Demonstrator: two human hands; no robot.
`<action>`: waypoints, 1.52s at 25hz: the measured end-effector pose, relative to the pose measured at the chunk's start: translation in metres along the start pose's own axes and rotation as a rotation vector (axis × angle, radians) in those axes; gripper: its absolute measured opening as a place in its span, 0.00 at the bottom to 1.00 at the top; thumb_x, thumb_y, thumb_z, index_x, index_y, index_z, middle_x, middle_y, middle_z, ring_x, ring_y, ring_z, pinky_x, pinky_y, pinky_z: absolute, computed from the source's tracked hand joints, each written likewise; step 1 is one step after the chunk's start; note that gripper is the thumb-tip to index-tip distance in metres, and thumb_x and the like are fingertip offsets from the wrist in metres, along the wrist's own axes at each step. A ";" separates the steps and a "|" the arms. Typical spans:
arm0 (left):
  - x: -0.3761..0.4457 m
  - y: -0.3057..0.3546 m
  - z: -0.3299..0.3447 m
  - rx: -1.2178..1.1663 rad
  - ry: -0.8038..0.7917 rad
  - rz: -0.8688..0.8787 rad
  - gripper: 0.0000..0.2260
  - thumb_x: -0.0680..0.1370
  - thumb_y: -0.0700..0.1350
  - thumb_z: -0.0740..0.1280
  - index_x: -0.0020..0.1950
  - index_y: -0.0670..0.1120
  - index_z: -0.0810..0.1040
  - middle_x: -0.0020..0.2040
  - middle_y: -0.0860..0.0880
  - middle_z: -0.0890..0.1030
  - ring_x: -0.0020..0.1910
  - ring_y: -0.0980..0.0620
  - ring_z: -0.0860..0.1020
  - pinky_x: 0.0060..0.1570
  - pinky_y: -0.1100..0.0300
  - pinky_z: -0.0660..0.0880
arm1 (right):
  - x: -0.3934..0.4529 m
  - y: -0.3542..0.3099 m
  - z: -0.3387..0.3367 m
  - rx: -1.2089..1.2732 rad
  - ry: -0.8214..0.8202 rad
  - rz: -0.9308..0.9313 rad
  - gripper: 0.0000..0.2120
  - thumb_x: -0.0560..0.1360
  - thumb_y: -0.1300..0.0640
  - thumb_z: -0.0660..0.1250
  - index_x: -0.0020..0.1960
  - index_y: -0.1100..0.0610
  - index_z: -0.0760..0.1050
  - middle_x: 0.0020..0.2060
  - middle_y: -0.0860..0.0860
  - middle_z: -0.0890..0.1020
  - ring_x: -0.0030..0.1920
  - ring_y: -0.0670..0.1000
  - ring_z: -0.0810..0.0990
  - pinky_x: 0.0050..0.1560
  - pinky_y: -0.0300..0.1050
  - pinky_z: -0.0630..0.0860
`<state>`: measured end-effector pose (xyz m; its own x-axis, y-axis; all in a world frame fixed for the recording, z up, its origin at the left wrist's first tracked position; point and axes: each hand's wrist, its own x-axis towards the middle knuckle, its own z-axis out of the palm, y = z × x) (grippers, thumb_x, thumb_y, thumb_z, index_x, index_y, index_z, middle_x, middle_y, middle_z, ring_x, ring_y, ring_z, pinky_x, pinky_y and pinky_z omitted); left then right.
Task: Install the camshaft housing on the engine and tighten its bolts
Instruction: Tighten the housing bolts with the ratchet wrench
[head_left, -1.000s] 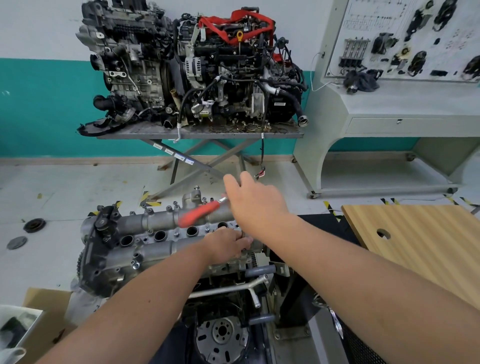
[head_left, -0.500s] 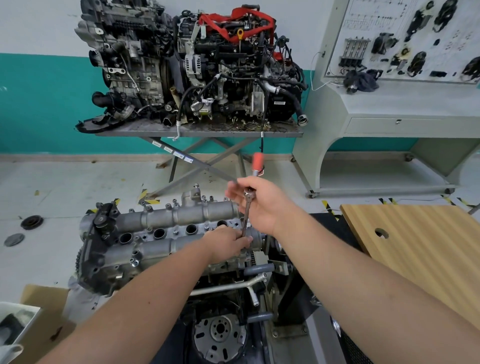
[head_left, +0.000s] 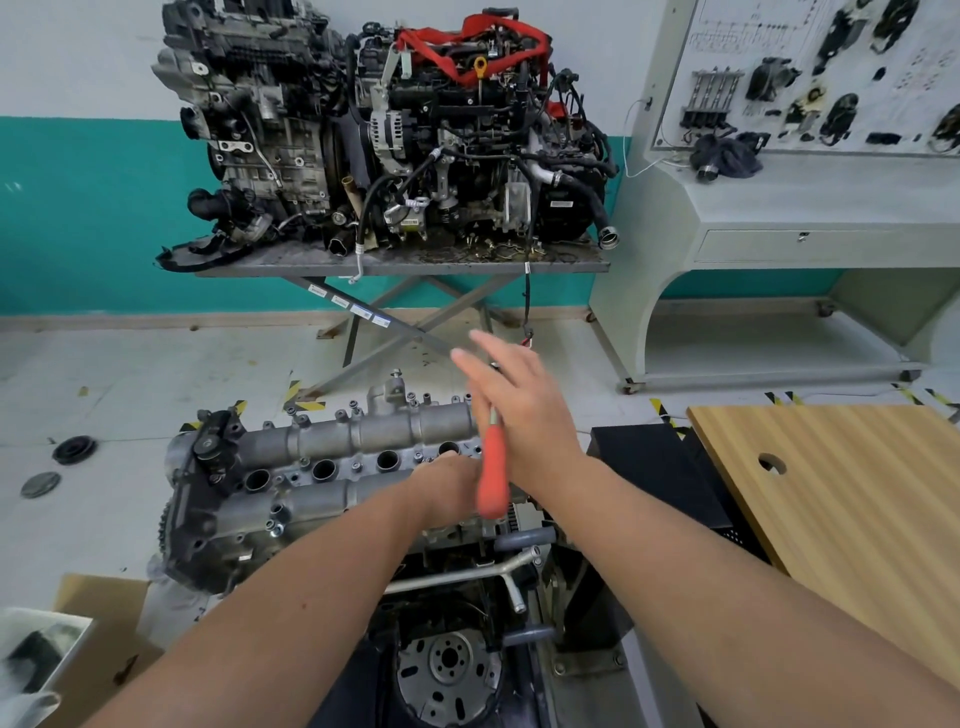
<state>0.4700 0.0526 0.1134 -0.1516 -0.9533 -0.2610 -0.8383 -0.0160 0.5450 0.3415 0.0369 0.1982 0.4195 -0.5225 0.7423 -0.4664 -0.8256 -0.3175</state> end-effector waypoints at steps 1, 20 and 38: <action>-0.001 0.001 0.001 -0.008 0.040 0.039 0.16 0.82 0.50 0.64 0.67 0.44 0.74 0.60 0.45 0.80 0.60 0.49 0.77 0.64 0.50 0.72 | 0.005 0.000 -0.001 -0.127 -0.099 -0.098 0.17 0.75 0.67 0.66 0.62 0.61 0.80 0.60 0.58 0.81 0.58 0.61 0.79 0.54 0.54 0.76; 0.001 0.000 -0.004 -0.023 -0.068 -0.083 0.17 0.82 0.62 0.57 0.42 0.55 0.78 0.39 0.50 0.78 0.39 0.52 0.78 0.43 0.55 0.75 | 0.028 -0.016 -0.006 1.463 0.073 1.321 0.08 0.81 0.62 0.61 0.44 0.59 0.76 0.37 0.54 0.82 0.39 0.51 0.81 0.30 0.40 0.76; 0.002 -0.002 0.001 -0.043 -0.070 -0.091 0.17 0.82 0.61 0.56 0.52 0.52 0.78 0.46 0.55 0.78 0.44 0.55 0.76 0.44 0.58 0.71 | 0.032 -0.022 -0.010 -0.519 -0.529 0.078 0.20 0.81 0.41 0.56 0.65 0.53 0.63 0.43 0.52 0.64 0.36 0.56 0.68 0.38 0.50 0.61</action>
<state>0.4713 0.0506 0.1111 -0.1136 -0.9239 -0.3653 -0.8273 -0.1156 0.5497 0.3577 0.0400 0.2347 0.6279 -0.7162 0.3045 -0.7629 -0.6438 0.0590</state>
